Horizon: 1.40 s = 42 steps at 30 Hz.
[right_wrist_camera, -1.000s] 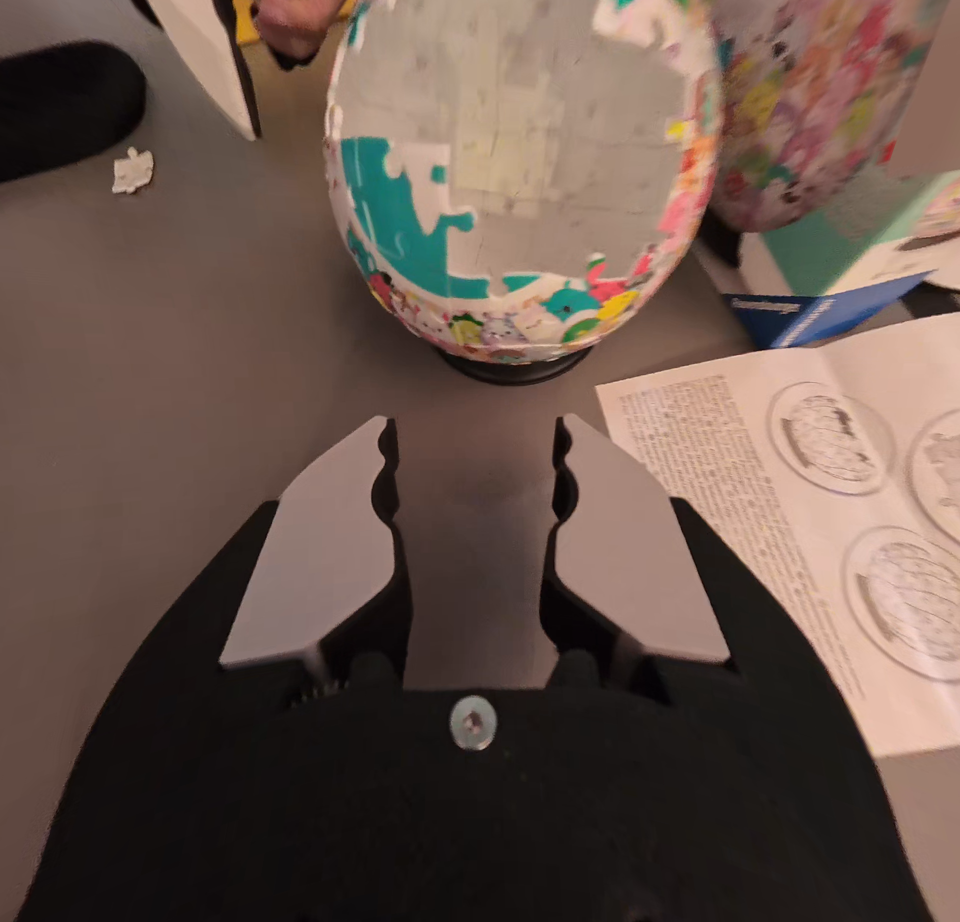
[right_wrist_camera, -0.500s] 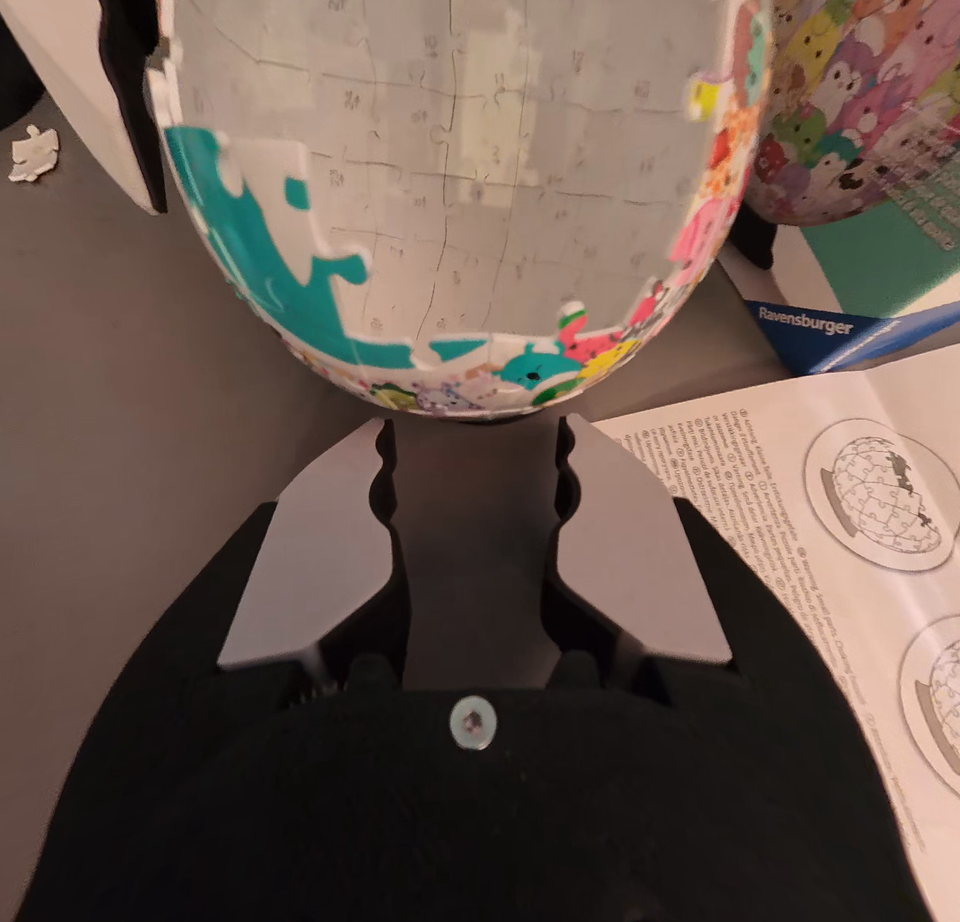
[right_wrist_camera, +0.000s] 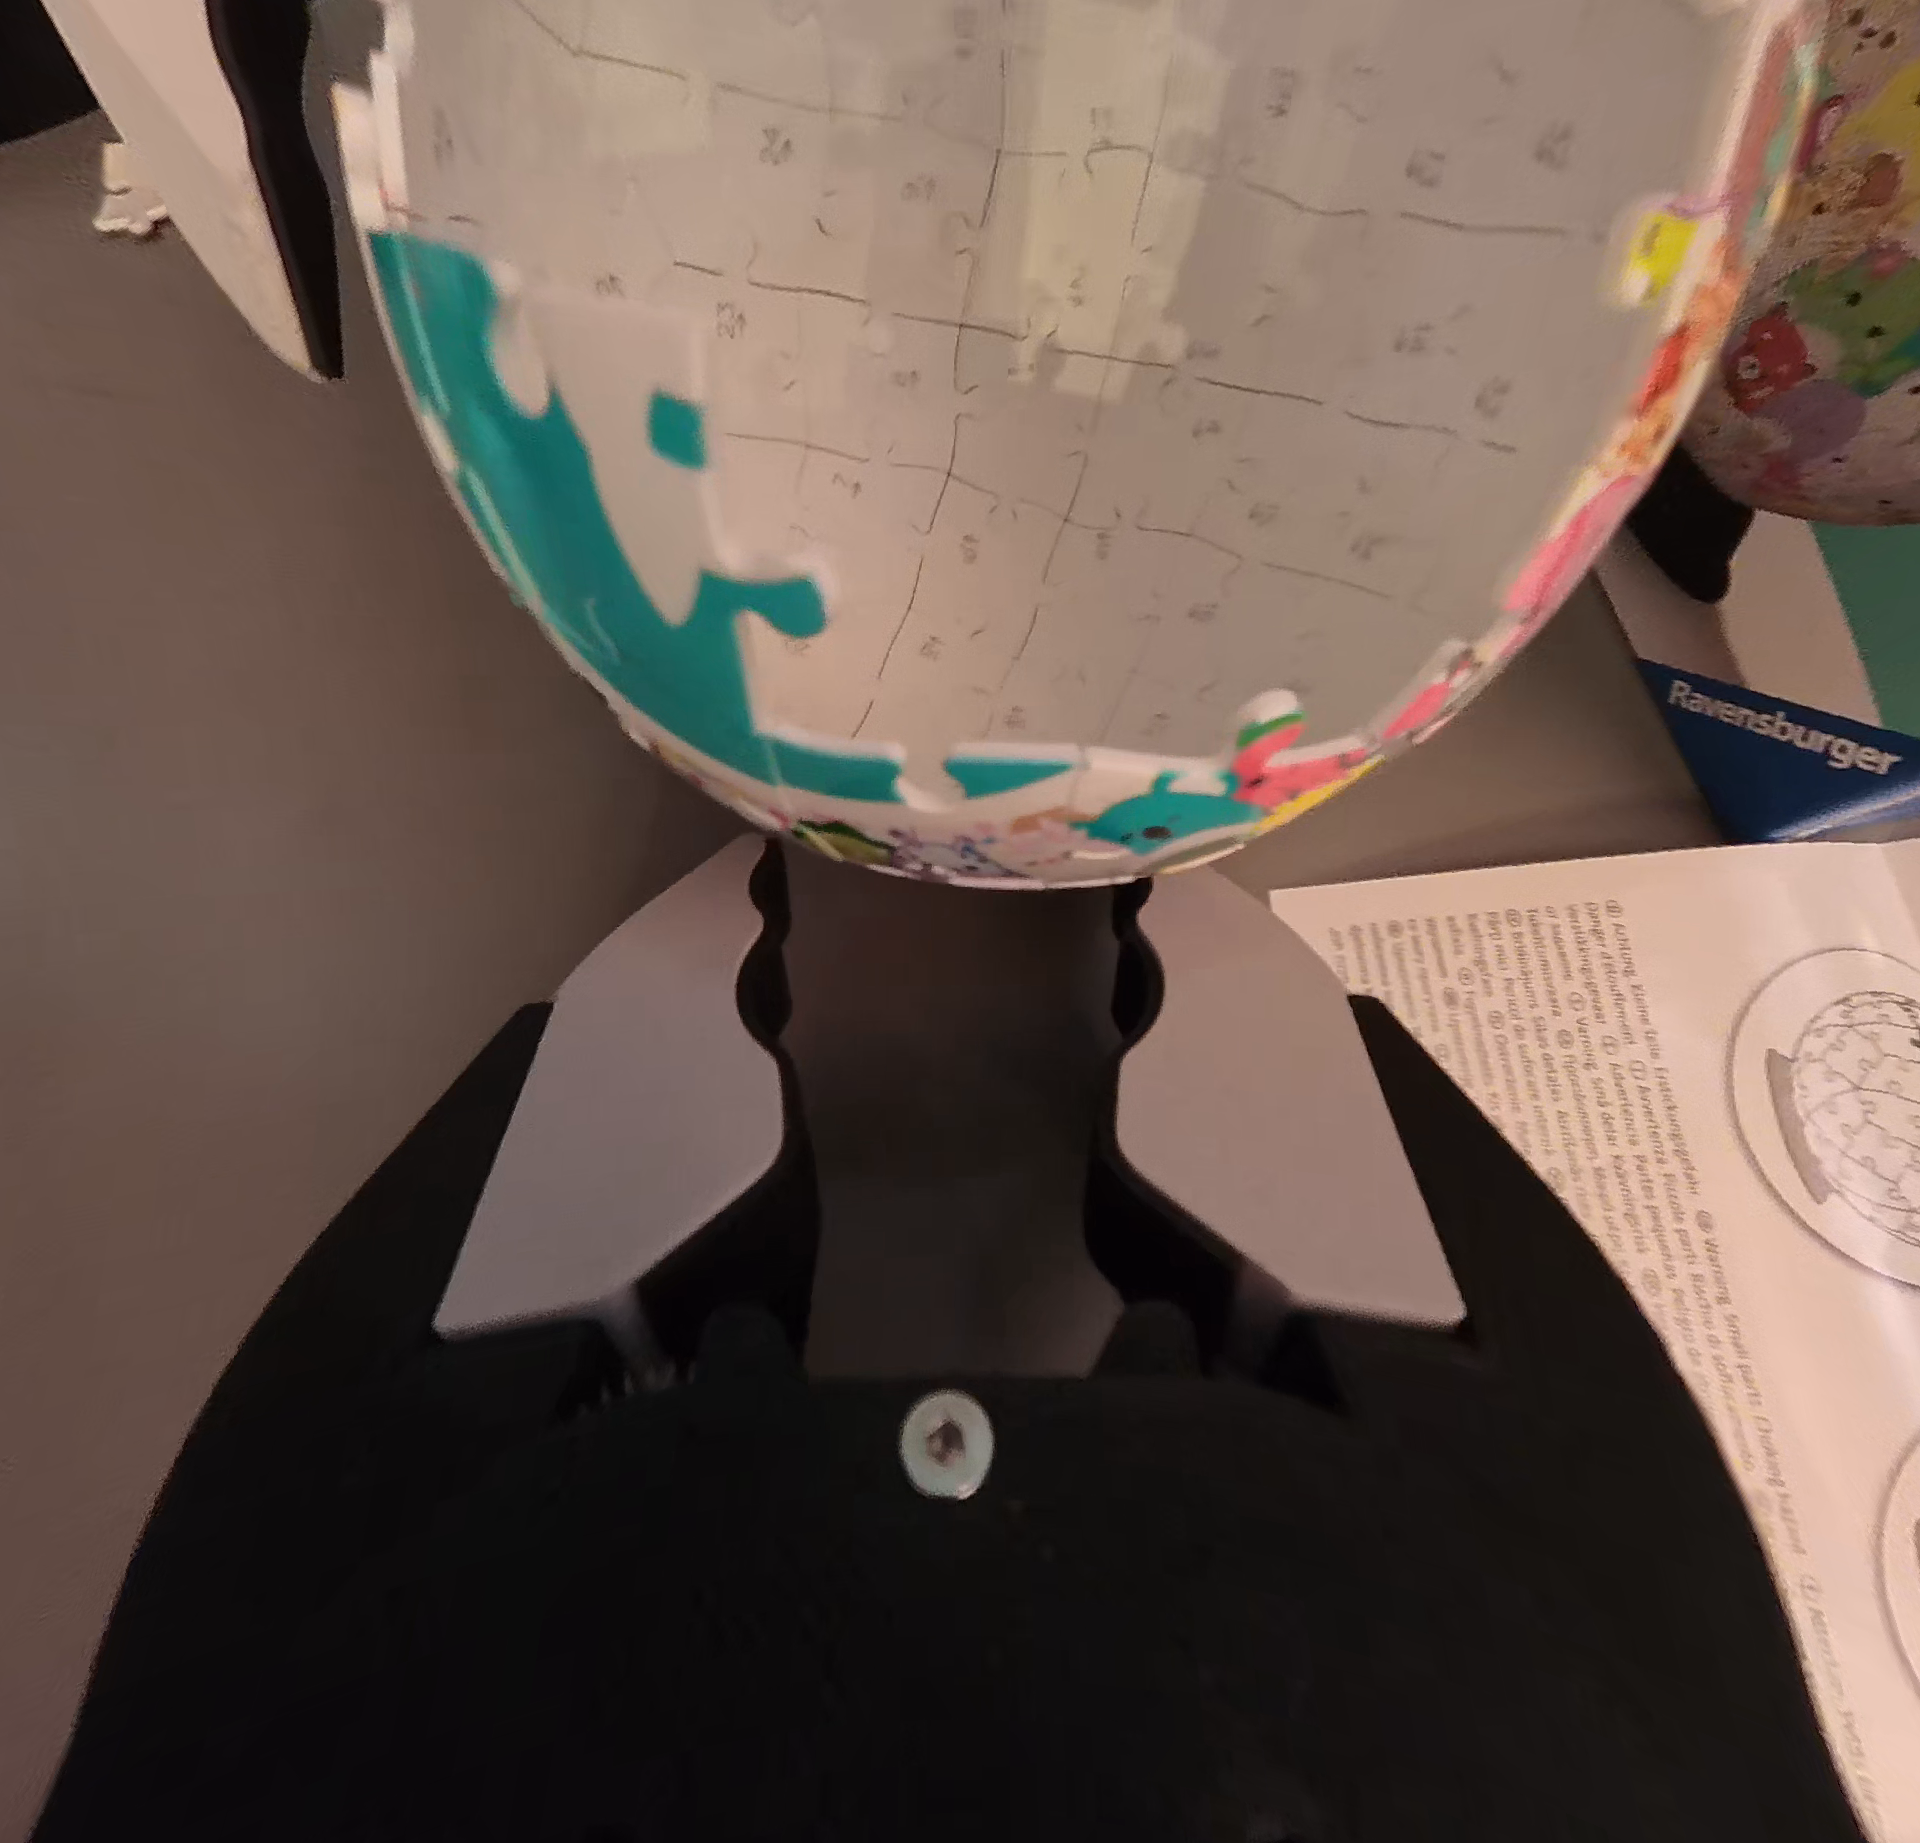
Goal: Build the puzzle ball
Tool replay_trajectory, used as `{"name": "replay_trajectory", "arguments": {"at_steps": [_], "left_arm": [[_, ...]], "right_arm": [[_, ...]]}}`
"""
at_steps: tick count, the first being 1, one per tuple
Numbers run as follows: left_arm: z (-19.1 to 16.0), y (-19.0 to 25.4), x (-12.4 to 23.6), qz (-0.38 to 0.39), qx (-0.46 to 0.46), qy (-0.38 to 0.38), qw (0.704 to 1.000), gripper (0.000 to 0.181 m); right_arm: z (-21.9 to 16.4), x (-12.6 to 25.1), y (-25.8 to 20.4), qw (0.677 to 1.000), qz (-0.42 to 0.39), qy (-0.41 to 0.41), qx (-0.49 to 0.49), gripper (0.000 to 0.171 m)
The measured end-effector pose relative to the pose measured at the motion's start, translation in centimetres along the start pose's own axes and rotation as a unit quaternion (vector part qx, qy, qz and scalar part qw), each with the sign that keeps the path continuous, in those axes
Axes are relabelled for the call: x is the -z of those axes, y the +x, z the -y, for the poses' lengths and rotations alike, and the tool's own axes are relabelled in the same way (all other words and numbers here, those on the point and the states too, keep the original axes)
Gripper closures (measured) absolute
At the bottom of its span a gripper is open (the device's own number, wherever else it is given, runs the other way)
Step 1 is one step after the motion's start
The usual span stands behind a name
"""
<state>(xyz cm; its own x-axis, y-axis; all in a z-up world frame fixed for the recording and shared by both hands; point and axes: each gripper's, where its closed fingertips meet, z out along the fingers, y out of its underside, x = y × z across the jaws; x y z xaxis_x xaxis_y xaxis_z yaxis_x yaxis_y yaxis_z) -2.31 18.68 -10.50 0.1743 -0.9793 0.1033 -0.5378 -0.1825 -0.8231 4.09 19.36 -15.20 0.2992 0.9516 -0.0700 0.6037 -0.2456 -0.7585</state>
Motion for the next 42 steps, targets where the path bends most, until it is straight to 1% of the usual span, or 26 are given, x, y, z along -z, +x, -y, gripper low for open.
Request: {"name": "replay_trajectory", "arguments": {"at_steps": [5,13,15,17,18,21,22,25,29,30,34,42], "left_arm": [[-0.9,2.5,0.7,0.002,0.007,-0.001,1.000,0.061],[-1.9,8.8,1.5,-0.009,0.023,0.016,1.000,0.065],[-2.0,9.6,1.6,-0.005,0.019,0.023,1.000,0.069],[-2.1,9.3,1.6,0.010,0.015,0.023,1.000,0.069],[-2.1,8.8,1.7,0.017,0.014,0.024,0.999,0.068],[-1.2,7.1,2.1,0.031,0.025,0.048,0.998,0.068],[-0.8,6.8,2.2,0.026,0.029,0.058,0.998,0.068],[-0.1,6.8,2.3,0.003,0.036,0.075,0.996,0.070],[0.2,7.6,2.2,-0.012,0.023,0.083,0.996,0.073],[0.2,7.8,2.1,-0.011,0.021,0.082,0.996,0.070],[0.1,8.2,2.1,-0.011,0.023,0.084,0.996,0.068],[-0.4,9.3,2.3,0.005,0.021,0.080,0.997,0.068]], "right_arm": [[-0.2,0.1,-1.7,1.000,0.028,-0.001,0.008,0.109],[-1.4,1.2,-5.6,0.996,0.087,-0.020,0.011,0.107],[-2.0,1.6,-5.8,0.997,0.076,-0.030,0.007,0.104],[-2.6,2.4,-6.0,0.997,0.062,-0.036,-0.003,0.103],[-2.8,3.0,-5.8,0.998,0.043,-0.035,-0.013,0.104],[-2.6,4.8,-6.5,0.998,0.018,-0.016,-0.053,0.105],[-2.3,5.3,-6.8,0.997,0.014,-0.002,-0.070,0.106],[-1.0,6.4,-8.3,0.992,0.031,0.039,-0.112,0.120],[-0.2,6.8,-10.1,0.988,0.071,0.055,-0.126,0.119],[0.0,6.8,-10.2,0.988,0.072,0.060,-0.125,0.118],[0.4,6.6,-10.1,0.988,0.072,0.065,-0.121,0.111],[0.2,6.5,-9.3,0.988,0.094,0.066,-0.102,0.106]]}}
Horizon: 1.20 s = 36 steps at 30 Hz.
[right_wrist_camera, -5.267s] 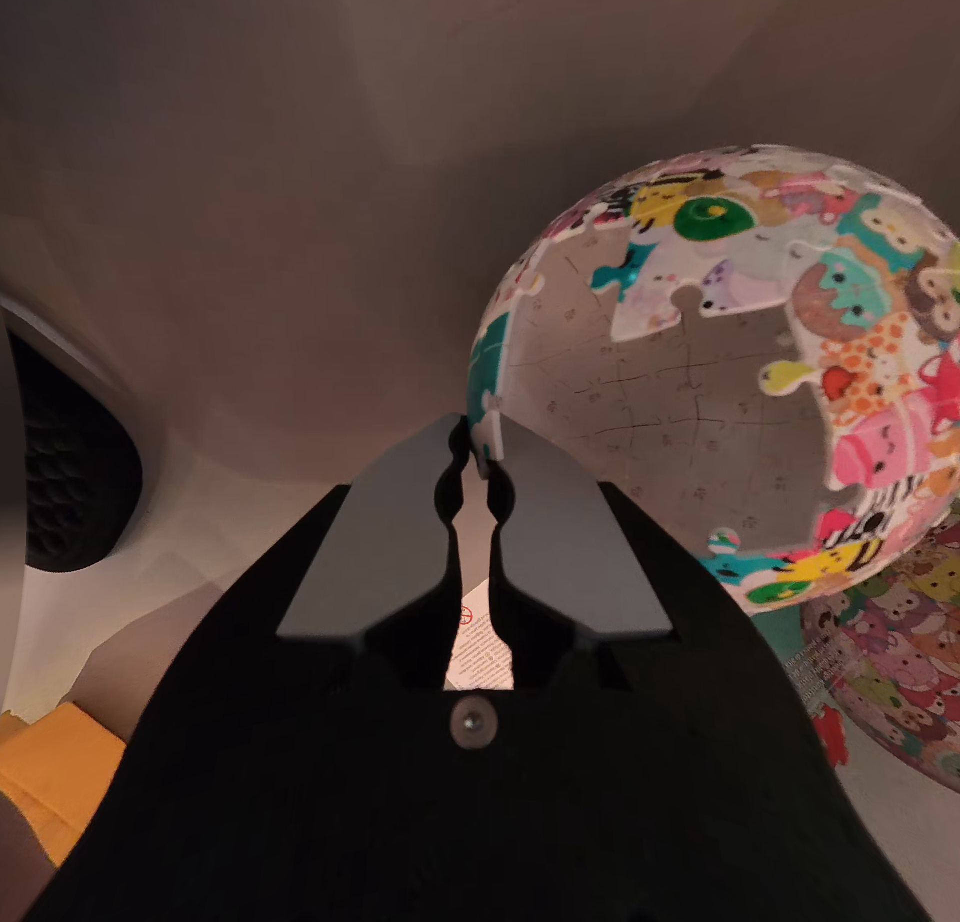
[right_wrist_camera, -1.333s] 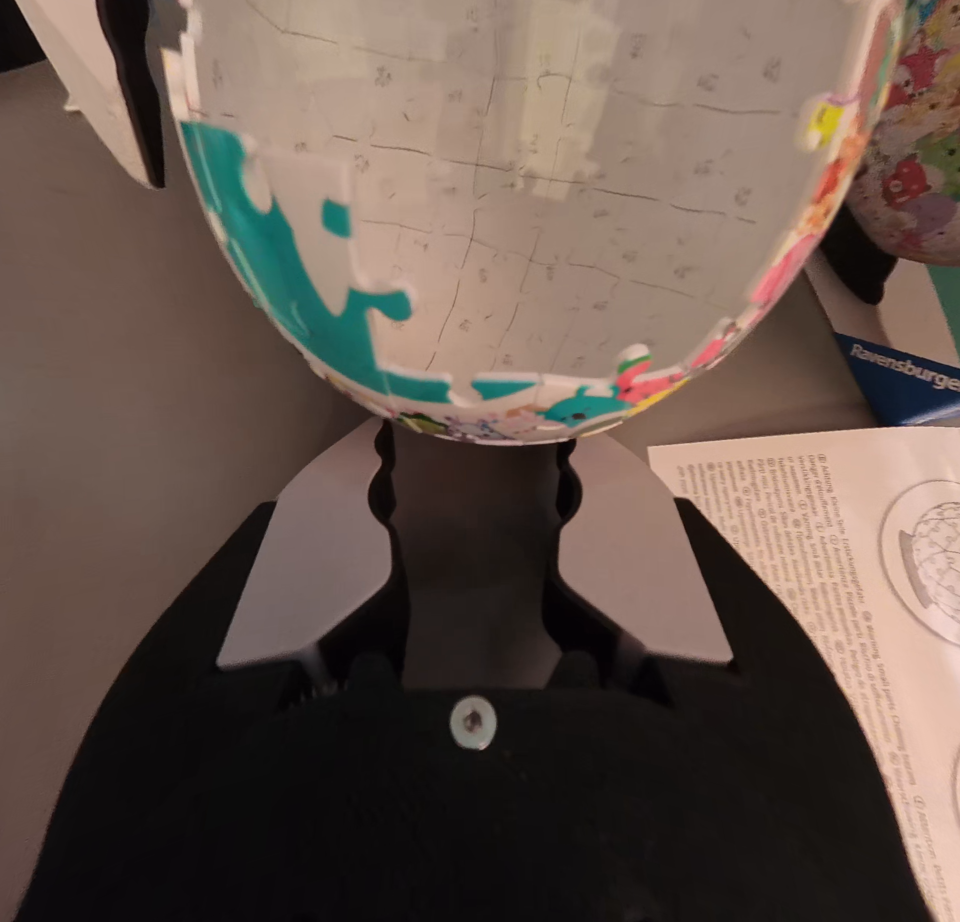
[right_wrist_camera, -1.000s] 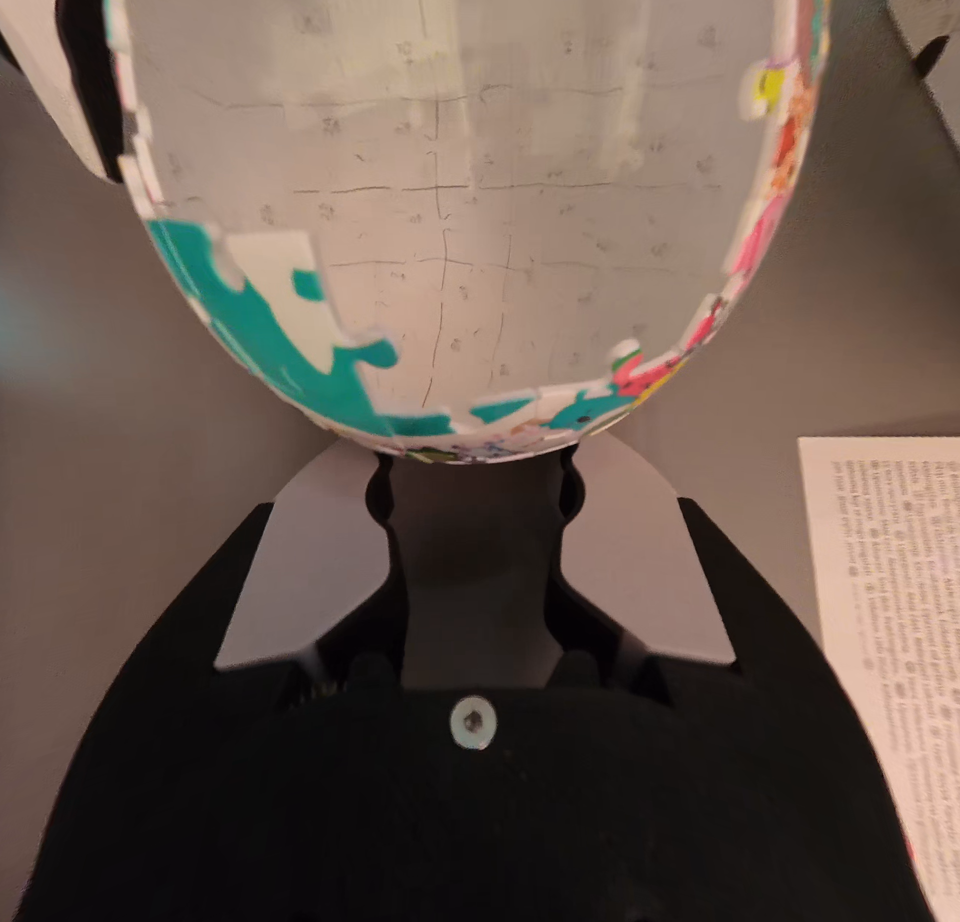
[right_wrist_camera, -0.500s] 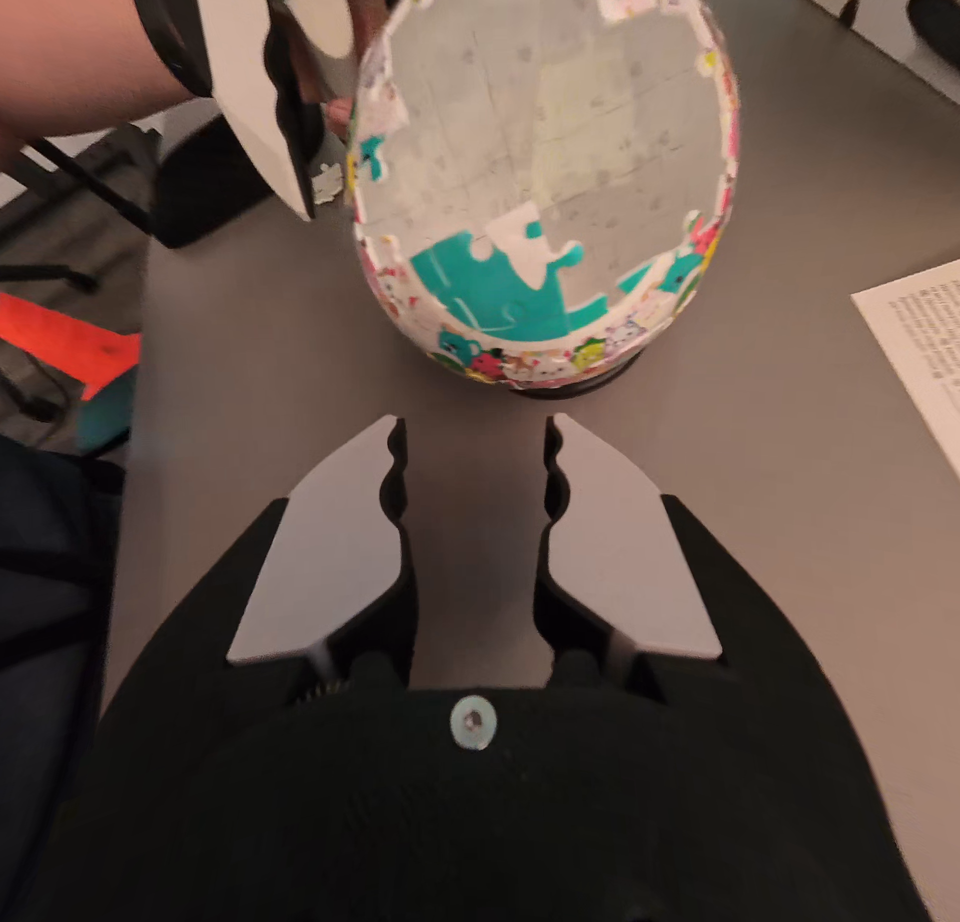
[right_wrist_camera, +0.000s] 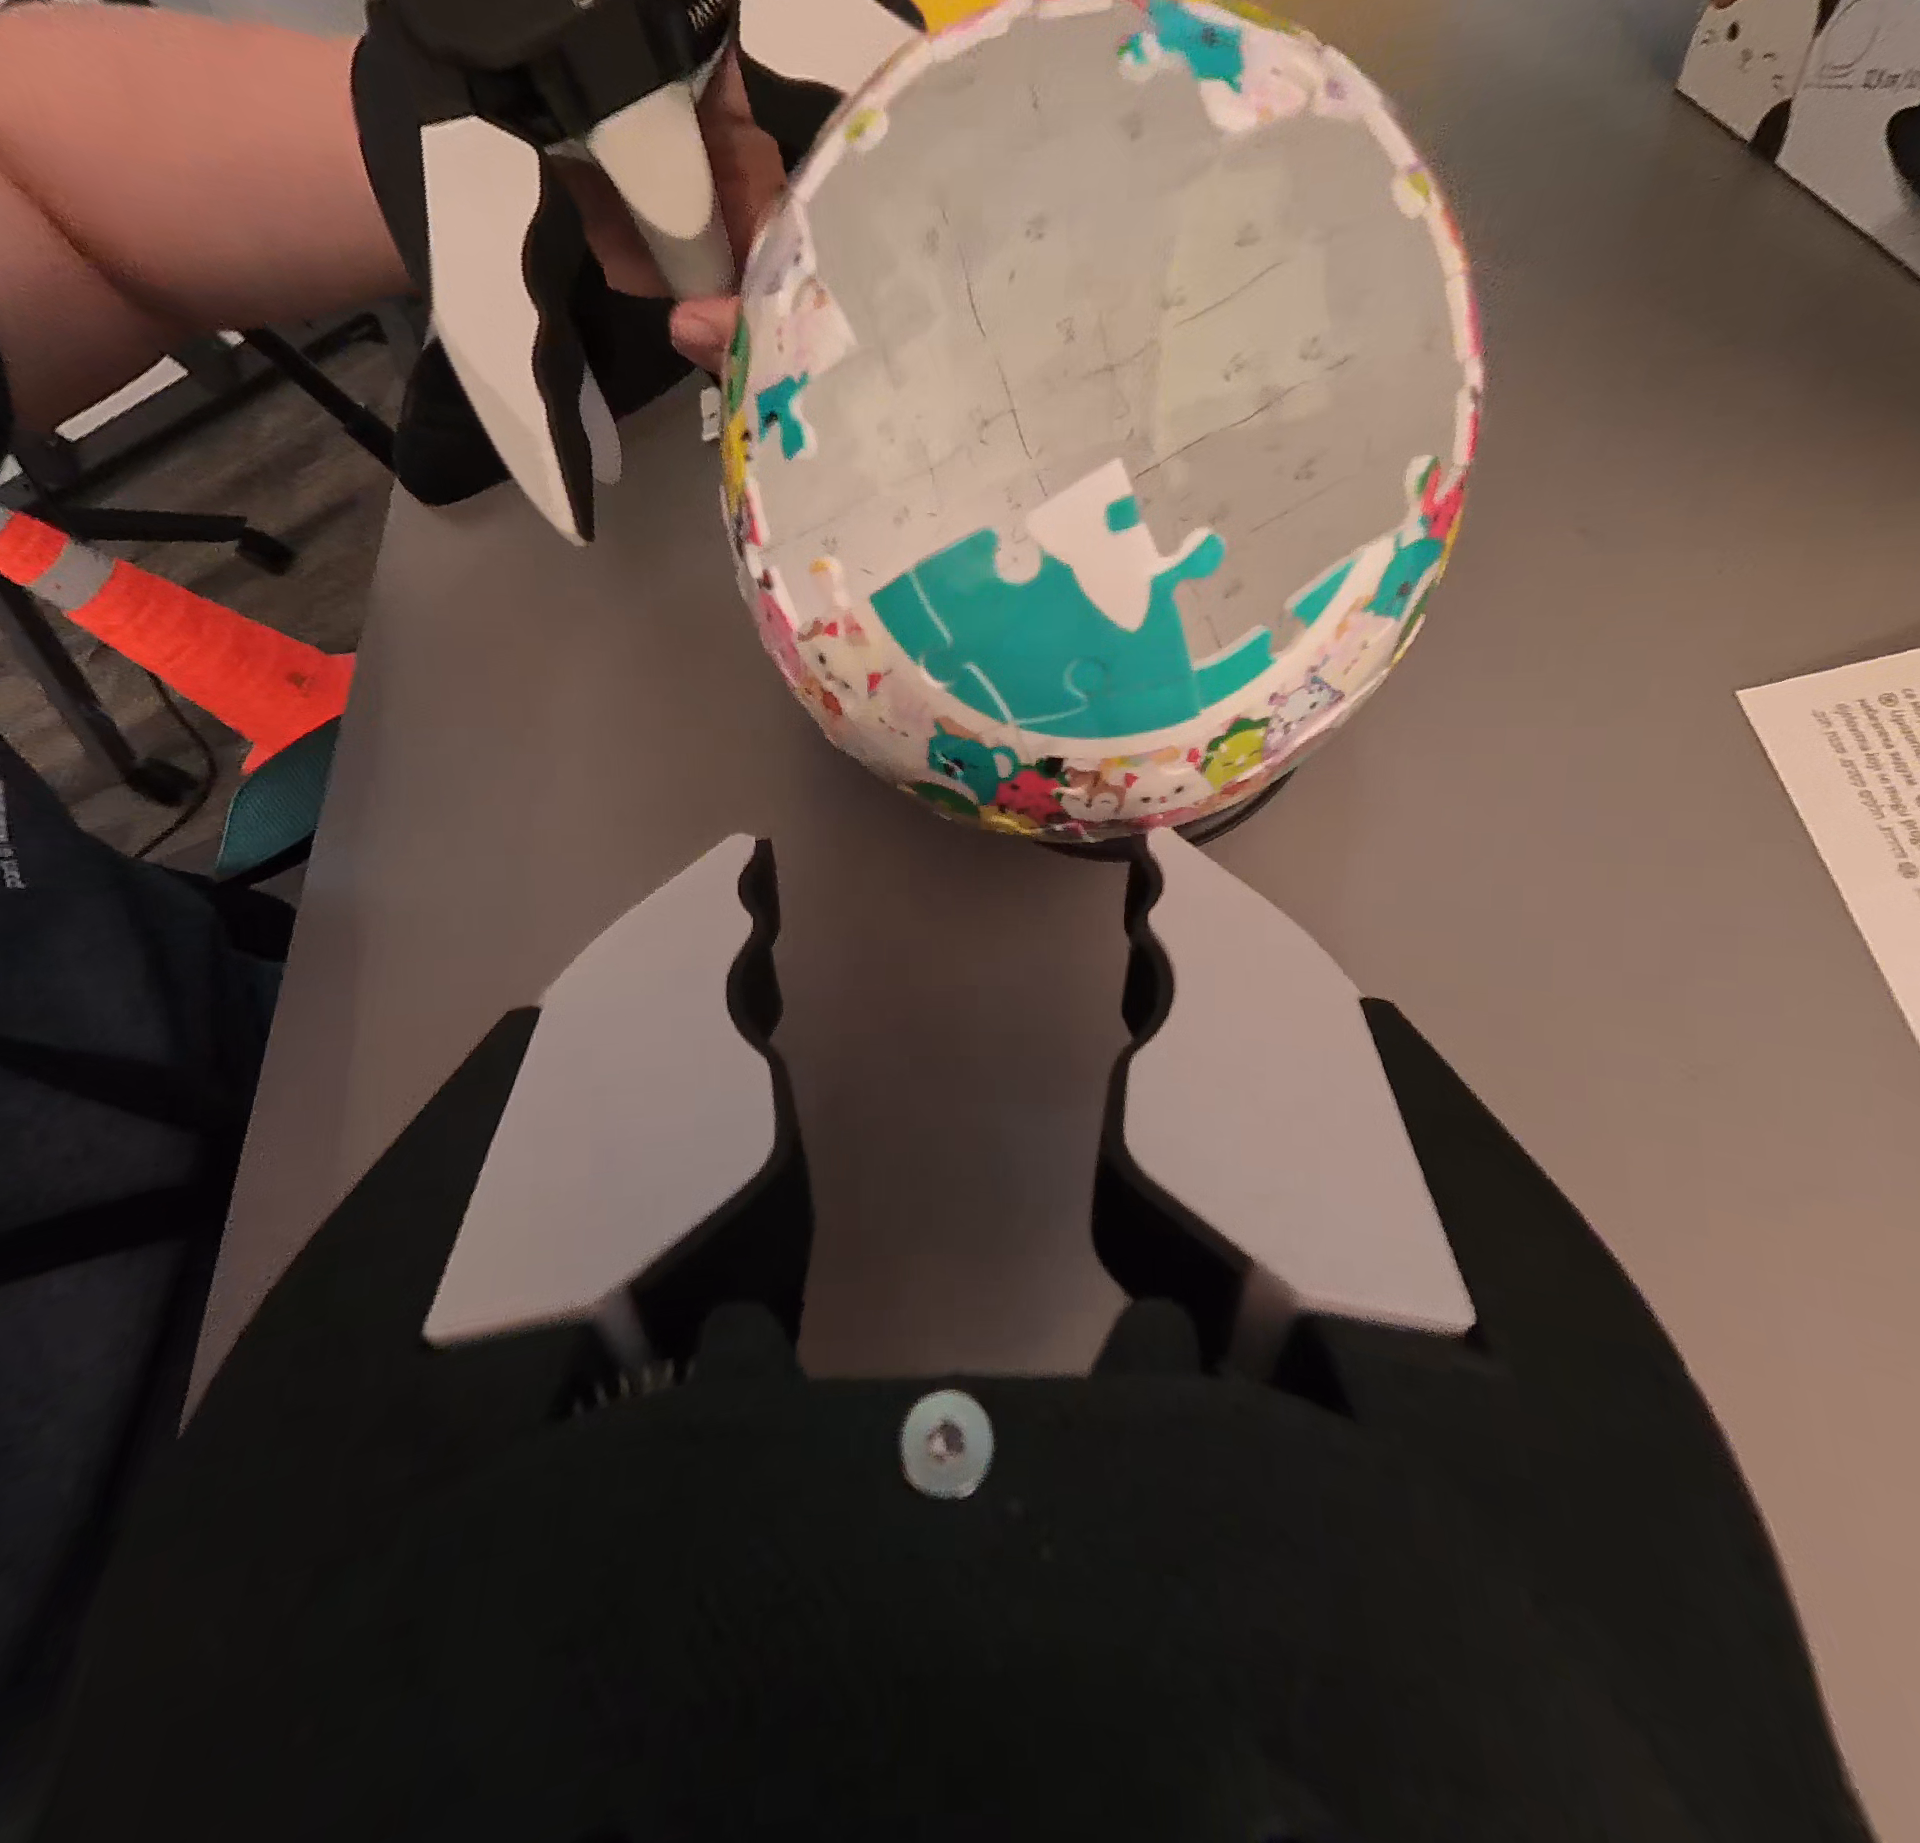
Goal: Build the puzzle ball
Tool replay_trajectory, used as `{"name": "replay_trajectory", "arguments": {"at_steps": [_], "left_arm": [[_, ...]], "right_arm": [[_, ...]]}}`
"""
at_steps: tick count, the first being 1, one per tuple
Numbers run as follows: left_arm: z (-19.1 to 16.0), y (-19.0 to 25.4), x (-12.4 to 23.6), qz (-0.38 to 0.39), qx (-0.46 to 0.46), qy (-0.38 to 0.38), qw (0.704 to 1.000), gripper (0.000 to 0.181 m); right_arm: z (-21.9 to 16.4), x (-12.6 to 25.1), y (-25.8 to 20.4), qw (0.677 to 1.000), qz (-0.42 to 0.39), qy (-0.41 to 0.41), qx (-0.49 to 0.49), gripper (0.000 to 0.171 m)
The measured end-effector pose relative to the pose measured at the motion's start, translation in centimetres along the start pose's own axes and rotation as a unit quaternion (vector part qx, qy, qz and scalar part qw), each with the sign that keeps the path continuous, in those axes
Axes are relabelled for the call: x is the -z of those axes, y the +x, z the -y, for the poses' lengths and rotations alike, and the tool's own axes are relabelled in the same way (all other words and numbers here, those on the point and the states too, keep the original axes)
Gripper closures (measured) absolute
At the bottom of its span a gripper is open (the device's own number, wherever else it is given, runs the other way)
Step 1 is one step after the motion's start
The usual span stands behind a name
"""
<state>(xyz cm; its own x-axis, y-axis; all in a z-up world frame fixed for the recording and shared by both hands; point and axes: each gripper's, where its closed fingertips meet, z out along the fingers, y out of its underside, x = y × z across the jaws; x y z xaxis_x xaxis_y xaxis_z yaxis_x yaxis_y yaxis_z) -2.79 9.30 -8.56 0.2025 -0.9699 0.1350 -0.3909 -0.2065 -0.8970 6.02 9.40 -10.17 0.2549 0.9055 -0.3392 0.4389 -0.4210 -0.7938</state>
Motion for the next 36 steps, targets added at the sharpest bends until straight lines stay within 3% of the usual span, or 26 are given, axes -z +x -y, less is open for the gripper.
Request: {"name": "replay_trajectory", "arguments": {"at_steps": [4,8,14,25,36], "left_arm": [[-0.2,0.0,0.2,0.002,0.005,-0.001,1.000,0.072],[0.0,-0.2,0.4,0.003,0.007,0.009,1.000,0.074],[0.2,-0.6,0.3,-0.005,0.002,0.010,1.000,0.073],[0.0,0.9,0.9,-0.019,0.021,0.024,0.999,0.072],[0.1,3.0,1.7,-0.029,0.043,0.060,0.997,0.078]], "right_arm": [[-0.6,0.7,0.8,0.999,-0.011,-0.038,0.023,0.106],[0.5,2.0,1.0,0.996,-0.034,-0.021,0.076,0.107],[0.9,1.2,-0.6,0.999,0.011,-0.001,0.035,0.109],[1.3,0.6,0.8,1.000,0.009,-0.004,0.020,0.105],[2.2,0.0,1.9,0.997,0.074,-0.025,0.021,0.095]]}}
